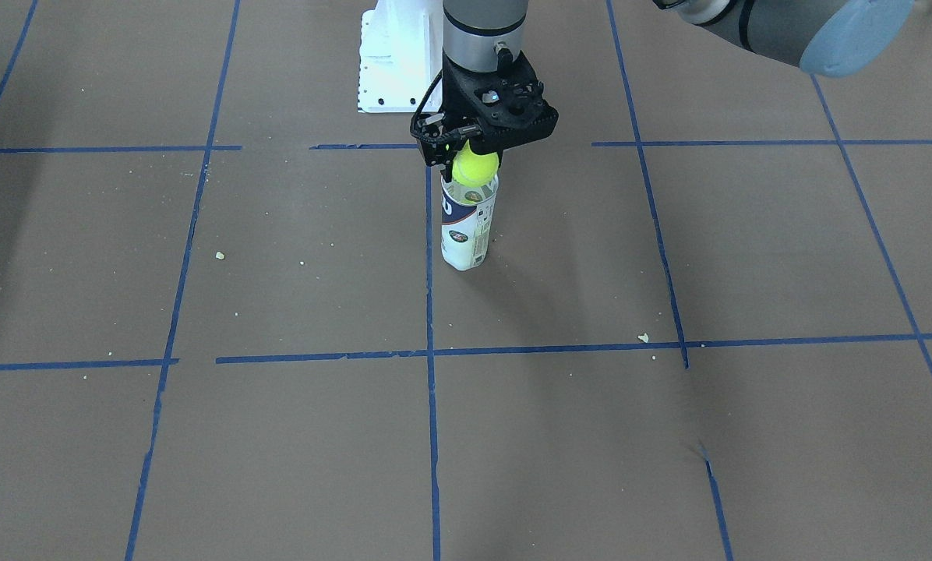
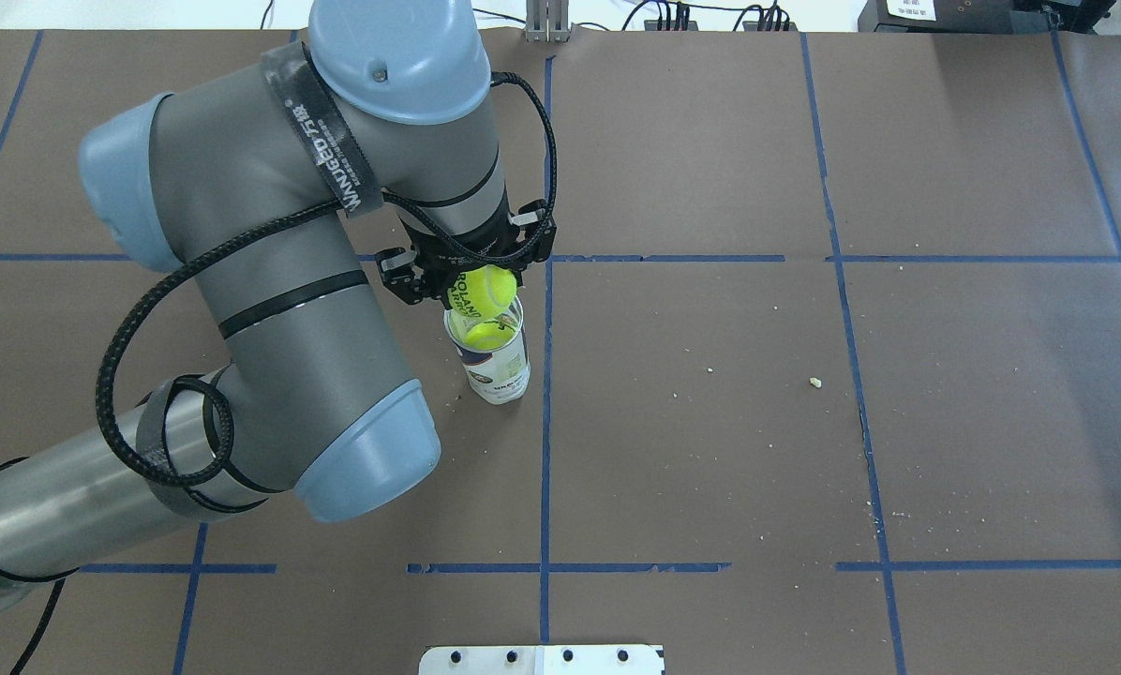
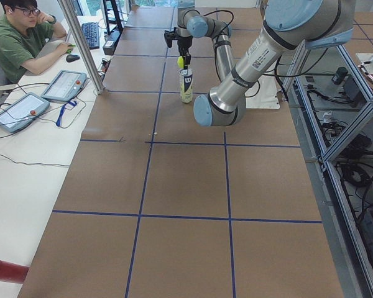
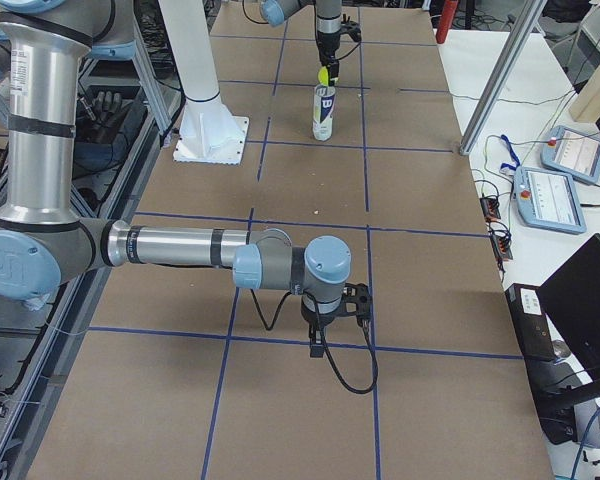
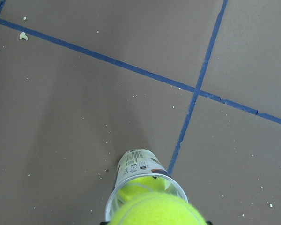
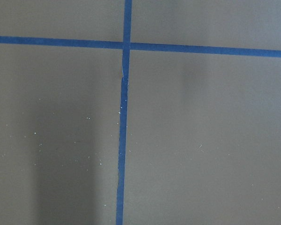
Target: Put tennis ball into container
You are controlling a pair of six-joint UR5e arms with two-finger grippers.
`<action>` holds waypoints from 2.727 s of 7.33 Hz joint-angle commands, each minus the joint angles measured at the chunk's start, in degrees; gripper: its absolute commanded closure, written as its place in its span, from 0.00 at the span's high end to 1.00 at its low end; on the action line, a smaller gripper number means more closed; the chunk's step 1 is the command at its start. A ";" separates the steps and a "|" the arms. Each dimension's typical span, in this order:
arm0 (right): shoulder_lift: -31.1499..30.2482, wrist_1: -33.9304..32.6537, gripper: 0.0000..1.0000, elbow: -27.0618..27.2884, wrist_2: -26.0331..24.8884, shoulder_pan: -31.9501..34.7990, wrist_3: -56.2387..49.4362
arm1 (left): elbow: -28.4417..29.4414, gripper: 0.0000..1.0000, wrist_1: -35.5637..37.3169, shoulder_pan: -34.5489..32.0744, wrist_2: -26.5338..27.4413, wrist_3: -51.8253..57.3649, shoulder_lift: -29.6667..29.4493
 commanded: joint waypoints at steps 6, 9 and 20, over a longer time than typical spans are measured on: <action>0.04 -0.09 1.00 -0.03 0.00 0.00 0.00 | 0.63 0.93 -0.12 0.72 0.08 0.38 0.35; -0.04 0.00 1.00 -0.03 0.00 0.00 0.00 | -0.07 1.00 -0.12 0.72 0.08 0.47 0.44; -0.04 -0.09 1.00 -0.03 0.00 0.00 0.00 | -1.32 1.00 -19.54 -44.50 -17.49 79.16 46.90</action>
